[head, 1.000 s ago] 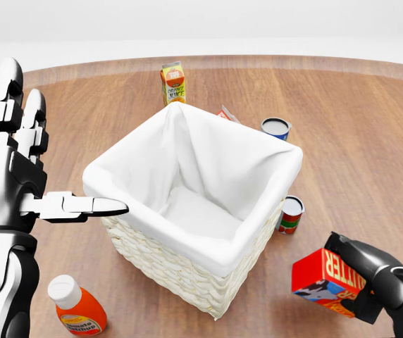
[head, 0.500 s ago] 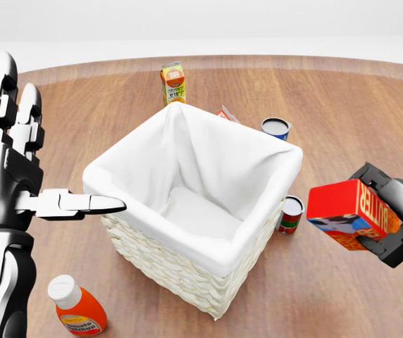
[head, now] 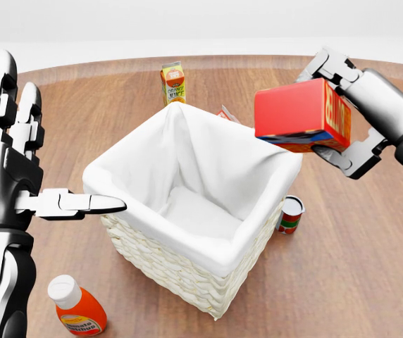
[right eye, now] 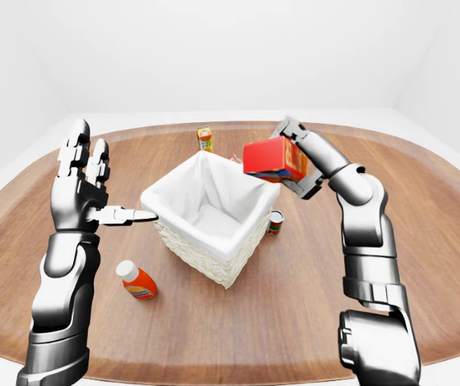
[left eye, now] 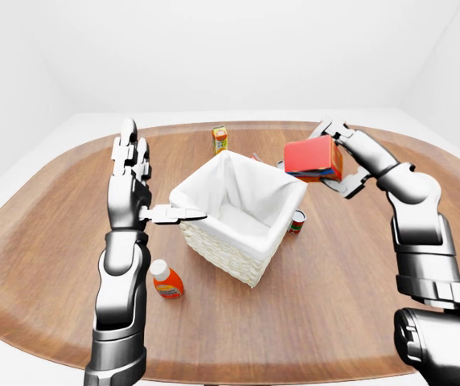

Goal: Pick up the butter and put it in the basket.

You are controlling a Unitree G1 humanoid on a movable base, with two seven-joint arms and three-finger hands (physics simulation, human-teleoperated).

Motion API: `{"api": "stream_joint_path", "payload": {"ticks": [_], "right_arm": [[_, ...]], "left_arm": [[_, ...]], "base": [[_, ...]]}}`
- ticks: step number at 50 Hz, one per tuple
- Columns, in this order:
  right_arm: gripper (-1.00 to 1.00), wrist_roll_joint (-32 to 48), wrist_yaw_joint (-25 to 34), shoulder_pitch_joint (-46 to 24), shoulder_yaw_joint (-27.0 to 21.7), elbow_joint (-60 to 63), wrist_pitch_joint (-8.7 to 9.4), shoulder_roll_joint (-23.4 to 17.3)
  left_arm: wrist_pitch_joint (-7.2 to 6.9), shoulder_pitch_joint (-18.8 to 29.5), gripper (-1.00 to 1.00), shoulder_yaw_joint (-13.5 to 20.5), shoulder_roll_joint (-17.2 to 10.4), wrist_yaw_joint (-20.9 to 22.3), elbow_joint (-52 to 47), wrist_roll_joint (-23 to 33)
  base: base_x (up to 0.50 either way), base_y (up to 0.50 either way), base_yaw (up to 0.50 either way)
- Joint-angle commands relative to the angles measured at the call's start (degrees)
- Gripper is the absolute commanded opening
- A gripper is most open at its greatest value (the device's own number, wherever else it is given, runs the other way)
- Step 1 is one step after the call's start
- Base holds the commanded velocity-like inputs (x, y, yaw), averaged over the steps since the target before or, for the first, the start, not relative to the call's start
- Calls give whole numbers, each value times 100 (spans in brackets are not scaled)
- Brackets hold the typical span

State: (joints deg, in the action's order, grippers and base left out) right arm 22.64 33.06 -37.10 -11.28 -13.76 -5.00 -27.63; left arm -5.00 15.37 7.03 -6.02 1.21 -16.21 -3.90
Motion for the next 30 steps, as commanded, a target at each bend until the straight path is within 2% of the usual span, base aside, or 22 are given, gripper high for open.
{"api": "stream_joint_path", "payload": {"ticks": [1, 14, 19, 30], "right_arm": [[-100, -296, 23, -557, 66, 511, 0, 189], [-100, -369, -91, -744, 402, 522, 0, 793], [-100, -517, -241, -960, 508, -6, 0, 1068], [-100, -887, -655, -1463, 688, -1085, 0, 1377]], "left_arm": [[0, -25, 100, -3, 6, 1, -29, 0], [0, -53, 100, -6, 12, 6, -52, 16], [0, -51, 100, 1, 7, 14, -67, 26], [0, -9, 100, 35, -26, 12, -40, 25]], "base": [[0, 0, 0], [0, 0, 0], [0, 0, 0], [0, 0, 0]]}}
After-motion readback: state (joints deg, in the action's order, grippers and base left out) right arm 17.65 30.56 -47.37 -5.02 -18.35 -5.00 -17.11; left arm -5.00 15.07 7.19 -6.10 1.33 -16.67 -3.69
